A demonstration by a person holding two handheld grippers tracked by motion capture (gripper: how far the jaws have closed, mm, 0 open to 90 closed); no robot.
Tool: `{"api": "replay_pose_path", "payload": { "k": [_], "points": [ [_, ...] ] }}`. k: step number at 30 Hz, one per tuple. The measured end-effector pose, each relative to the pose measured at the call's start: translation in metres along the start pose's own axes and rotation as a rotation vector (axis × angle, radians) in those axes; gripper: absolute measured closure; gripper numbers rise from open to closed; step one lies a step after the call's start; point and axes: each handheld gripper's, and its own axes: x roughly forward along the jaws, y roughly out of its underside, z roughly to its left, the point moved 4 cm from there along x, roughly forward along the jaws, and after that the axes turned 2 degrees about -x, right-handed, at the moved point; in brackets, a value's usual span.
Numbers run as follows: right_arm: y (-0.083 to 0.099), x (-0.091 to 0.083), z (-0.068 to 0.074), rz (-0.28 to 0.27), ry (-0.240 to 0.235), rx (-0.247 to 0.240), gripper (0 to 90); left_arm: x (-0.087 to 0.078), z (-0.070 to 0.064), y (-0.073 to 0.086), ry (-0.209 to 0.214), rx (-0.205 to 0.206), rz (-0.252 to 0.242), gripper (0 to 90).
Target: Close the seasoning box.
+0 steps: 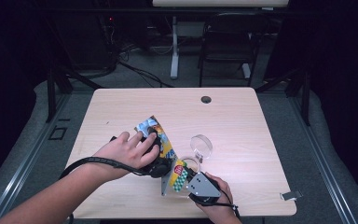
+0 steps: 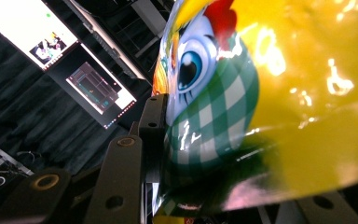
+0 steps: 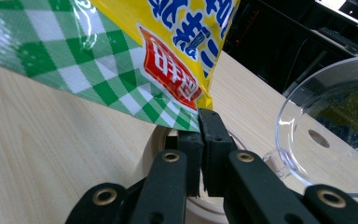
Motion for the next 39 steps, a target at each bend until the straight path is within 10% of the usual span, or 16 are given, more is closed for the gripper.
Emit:
{"api": "replay_pose_path", "payload": {
  "k": [39],
  "points": [
    [-0.0012, 0.0013, 0.0031, -0.009, -0.007, -0.011, 88.0, -0.0050, -0.0009, 0.0008, -0.017, 0.025, 0.000, 69.4]
  ]
}}
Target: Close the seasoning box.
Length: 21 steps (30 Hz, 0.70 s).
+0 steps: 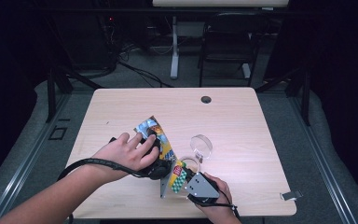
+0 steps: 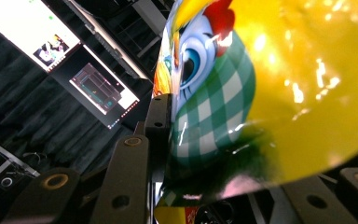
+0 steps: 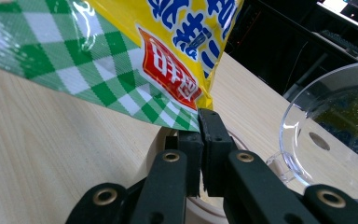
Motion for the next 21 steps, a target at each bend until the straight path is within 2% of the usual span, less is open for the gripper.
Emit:
{"api": "replay_pose_path", "payload": {
  "k": [14, 19, 20, 21],
  "points": [
    [0.0003, 0.0002, 0.0000, 0.002, 0.001, -0.002, 87.9, -0.0015, -0.0001, 0.0001, 0.023, 0.001, 0.002, 71.6],
    [0.0004, 0.0005, 0.0001, -0.001, 0.004, -0.001, 87.8, -0.0013, 0.0000, 0.0000, 0.009, 0.005, -0.003, 73.0],
    [0.0004, 0.0003, -0.0003, 0.002, 0.004, -0.004, 87.8, -0.0019, 0.0005, 0.0000, 0.020, 0.009, 0.004, 73.1],
    [0.0004, 0.0002, -0.0005, 0.004, 0.003, -0.005, 87.9, -0.0016, 0.0005, -0.0001, 0.009, 0.008, 0.000, 73.2]
  ]
}}
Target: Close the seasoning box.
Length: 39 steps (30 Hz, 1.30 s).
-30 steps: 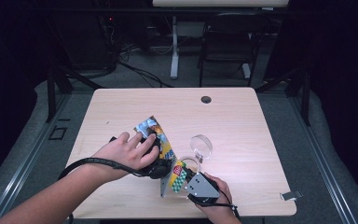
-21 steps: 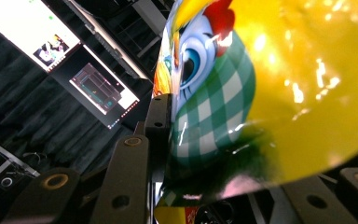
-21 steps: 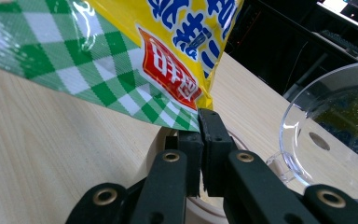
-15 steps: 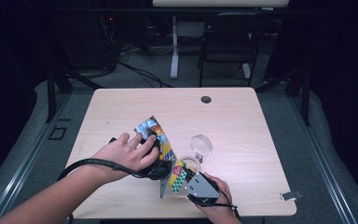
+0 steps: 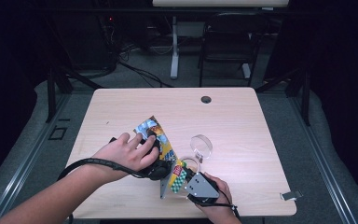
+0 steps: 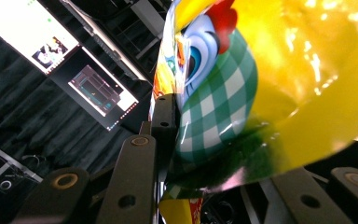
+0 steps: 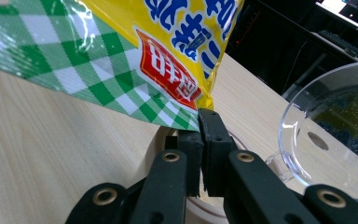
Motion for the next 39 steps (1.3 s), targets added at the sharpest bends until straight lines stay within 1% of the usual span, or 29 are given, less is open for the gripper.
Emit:
{"api": "replay_pose_path", "payload": {
  "k": [5, 14, 15, 16, 21, 22, 24, 32, 33, 37, 39],
  "points": [
    [0.0001, 0.0001, 0.0000, -0.001, 0.001, 0.000, 87.8, -0.0001, 0.0004, 0.0001, 0.006, 0.001, 0.000, 73.9],
    [-0.0001, 0.0006, 0.0006, -0.006, 0.002, 0.003, 87.8, -0.0012, 0.0017, 0.0003, 0.003, 0.005, -0.003, 75.2],
    [-0.0001, 0.0003, 0.0002, -0.003, 0.001, 0.001, 87.7, -0.0013, 0.0020, 0.0004, 0.004, 0.006, -0.002, 75.2],
    [-0.0001, 0.0002, 0.0001, -0.003, 0.001, 0.002, 87.8, -0.0016, 0.0022, 0.0005, 0.016, 0.003, -0.002, 75.3],
    [-0.0003, 0.0003, 0.0003, -0.006, 0.000, 0.004, 87.8, -0.0016, 0.0030, 0.0003, 0.019, 0.005, -0.005, 75.5],
    [-0.0003, 0.0002, 0.0003, -0.006, 0.001, 0.005, 87.8, -0.0016, 0.0038, 0.0004, 0.022, 0.011, -0.003, 75.6],
    [-0.0004, 0.0000, 0.0002, -0.006, 0.000, 0.007, 87.8, -0.0017, 0.0047, 0.0004, 0.010, 0.016, 0.000, 75.6],
    [-0.0007, -0.0003, 0.0000, -0.008, 0.001, 0.010, 87.8, -0.0025, 0.0065, 0.0002, 0.014, 0.015, -0.004, 76.0],
    [-0.0007, -0.0003, 0.0000, -0.008, 0.002, 0.011, 87.8, -0.0028, 0.0066, 0.0002, 0.026, 0.014, -0.002, 76.0],
    [-0.0008, -0.0001, 0.0002, -0.009, 0.001, 0.011, 87.7, -0.0030, 0.0070, 0.0004, 0.026, 0.018, -0.002, 76.2],
    [-0.0006, 0.0000, 0.0004, -0.009, 0.000, 0.010, 87.7, -0.0028, 0.0070, 0.0005, 0.019, 0.021, -0.004, 76.3]
  ]
}}
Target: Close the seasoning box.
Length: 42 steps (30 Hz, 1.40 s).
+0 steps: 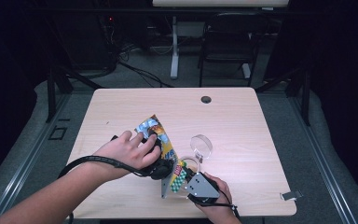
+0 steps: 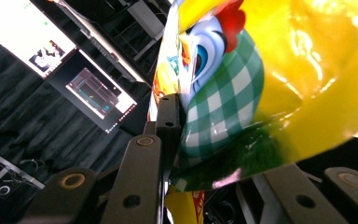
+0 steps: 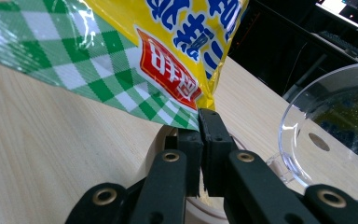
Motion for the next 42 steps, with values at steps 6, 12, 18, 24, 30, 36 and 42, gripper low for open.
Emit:
{"api": "replay_pose_path", "payload": {
  "k": [6, 12, 18, 24, 30, 36, 42],
  "points": [
    [0.0007, 0.0008, 0.0004, 0.003, -0.003, -0.002, 87.7, 0.0000, 0.0000, -0.0003, 0.008, 0.000, -0.003, 76.7],
    [0.0014, 0.0010, 0.0001, 0.008, -0.003, -0.007, 87.8, -0.0004, 0.0001, -0.0004, 0.017, -0.002, -0.004, 77.1],
    [0.0024, 0.0021, -0.0001, 0.008, -0.002, -0.001, 87.8, 0.0000, -0.0005, -0.0009, 0.012, -0.009, -0.014, 77.3],
    [0.0023, 0.0021, 0.0002, 0.009, 0.000, -0.003, 87.8, -0.0003, 0.0002, -0.0003, 0.014, -0.004, -0.011, 77.5],
    [0.0021, 0.0018, 0.0002, 0.009, 0.000, -0.002, 87.8, -0.0005, 0.0009, -0.0010, 0.017, -0.001, -0.007, 77.8],
    [0.0020, 0.0018, 0.0004, 0.008, -0.001, -0.002, 87.8, -0.0017, 0.0016, -0.0013, 0.025, 0.003, -0.002, 78.0],
    [0.0020, 0.0018, 0.0002, 0.009, -0.001, -0.003, 87.8, -0.0018, 0.0021, -0.0018, 0.013, 0.006, -0.002, 78.3]
  ]
}}
